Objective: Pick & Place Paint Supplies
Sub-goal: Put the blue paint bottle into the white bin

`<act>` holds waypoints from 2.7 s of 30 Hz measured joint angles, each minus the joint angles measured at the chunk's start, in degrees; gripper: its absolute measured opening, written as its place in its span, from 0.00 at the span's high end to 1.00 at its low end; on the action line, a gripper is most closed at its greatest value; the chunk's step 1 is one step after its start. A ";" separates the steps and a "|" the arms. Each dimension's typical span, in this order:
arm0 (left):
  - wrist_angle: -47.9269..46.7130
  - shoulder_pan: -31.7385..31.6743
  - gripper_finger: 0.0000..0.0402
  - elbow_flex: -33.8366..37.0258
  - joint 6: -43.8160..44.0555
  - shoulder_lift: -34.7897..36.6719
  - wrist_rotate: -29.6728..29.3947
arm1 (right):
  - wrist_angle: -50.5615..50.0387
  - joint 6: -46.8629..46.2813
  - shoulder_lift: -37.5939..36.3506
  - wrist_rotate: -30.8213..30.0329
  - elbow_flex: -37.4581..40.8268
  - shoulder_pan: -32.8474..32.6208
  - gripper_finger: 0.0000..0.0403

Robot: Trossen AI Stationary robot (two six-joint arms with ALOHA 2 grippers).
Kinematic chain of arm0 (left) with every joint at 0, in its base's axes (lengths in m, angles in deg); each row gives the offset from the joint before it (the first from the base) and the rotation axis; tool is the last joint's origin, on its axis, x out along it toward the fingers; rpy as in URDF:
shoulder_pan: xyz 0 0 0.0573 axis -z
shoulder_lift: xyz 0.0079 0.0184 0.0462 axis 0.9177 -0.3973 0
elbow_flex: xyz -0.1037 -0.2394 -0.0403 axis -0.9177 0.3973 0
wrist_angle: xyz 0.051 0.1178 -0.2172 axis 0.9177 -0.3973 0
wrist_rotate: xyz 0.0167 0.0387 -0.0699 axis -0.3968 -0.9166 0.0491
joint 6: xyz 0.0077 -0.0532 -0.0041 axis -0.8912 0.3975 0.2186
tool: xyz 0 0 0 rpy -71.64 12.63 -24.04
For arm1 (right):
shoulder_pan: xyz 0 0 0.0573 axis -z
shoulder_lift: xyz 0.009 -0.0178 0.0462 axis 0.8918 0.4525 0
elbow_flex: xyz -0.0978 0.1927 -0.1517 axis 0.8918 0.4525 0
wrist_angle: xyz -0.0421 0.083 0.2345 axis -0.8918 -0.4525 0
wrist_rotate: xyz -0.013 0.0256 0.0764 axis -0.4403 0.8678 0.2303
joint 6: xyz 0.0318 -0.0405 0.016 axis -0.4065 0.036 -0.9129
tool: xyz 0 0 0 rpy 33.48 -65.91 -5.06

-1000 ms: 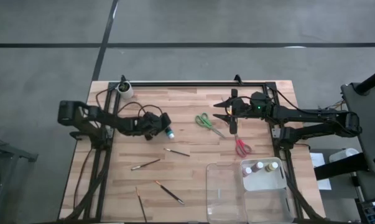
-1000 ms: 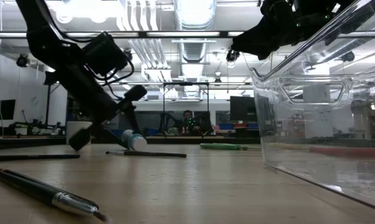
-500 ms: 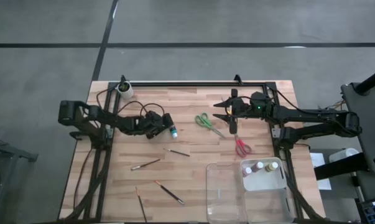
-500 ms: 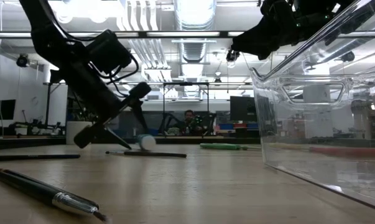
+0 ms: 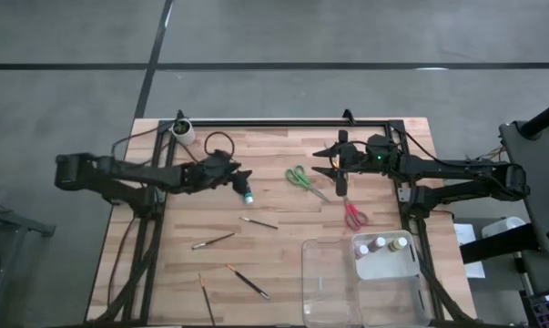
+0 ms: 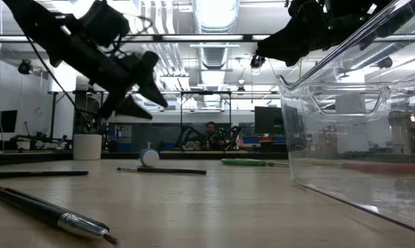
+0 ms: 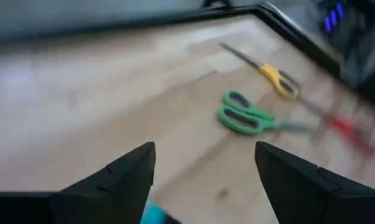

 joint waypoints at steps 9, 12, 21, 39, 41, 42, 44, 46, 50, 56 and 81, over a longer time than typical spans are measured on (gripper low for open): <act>-6.65 0.50 0.30 -0.07 -44.83 3.31 1.03 | 0.00 0.00 0.00 0.00 0.00 0.00 0.50; -9.29 0.66 0.30 -0.04 -51.32 3.01 1.14 | 0.00 0.00 0.00 0.00 0.00 0.00 0.50; -10.13 1.51 0.30 -0.04 -80.10 2.98 5.68 | 0.00 0.00 0.00 0.00 0.00 0.00 0.50; -12.54 1.53 0.31 -7.67 -88.51 -5.83 8.27 | -0.01 0.00 0.00 0.01 0.00 0.00 0.50; -17.92 1.53 0.31 -10.98 -88.33 -8.28 6.68 | 0.02 0.00 0.00 0.00 0.00 0.01 0.50; -21.12 1.53 0.31 -12.79 -88.37 -9.35 5.89 | -0.01 0.00 0.00 0.01 0.00 0.01 0.50; -29.43 1.51 0.31 -16.32 -88.79 -11.04 5.02 | -0.02 0.00 0.00 0.00 0.00 0.00 0.50; -36.76 1.54 0.31 -19.66 -89.70 -12.48 4.92 | -0.02 0.00 0.00 0.02 0.00 0.00 0.50; -40.91 1.84 0.31 -23.09 -89.81 -14.23 4.92 | -0.02 0.00 0.00 0.00 0.00 0.00 0.50; -38.97 2.05 0.31 -22.93 -89.79 -15.35 4.94 | -0.02 0.00 0.00 0.01 0.00 0.00 0.50; -35.86 6.15 0.31 -22.82 -107.52 -18.76 4.92 | -0.02 0.00 0.00 0.00 0.00 0.01 0.50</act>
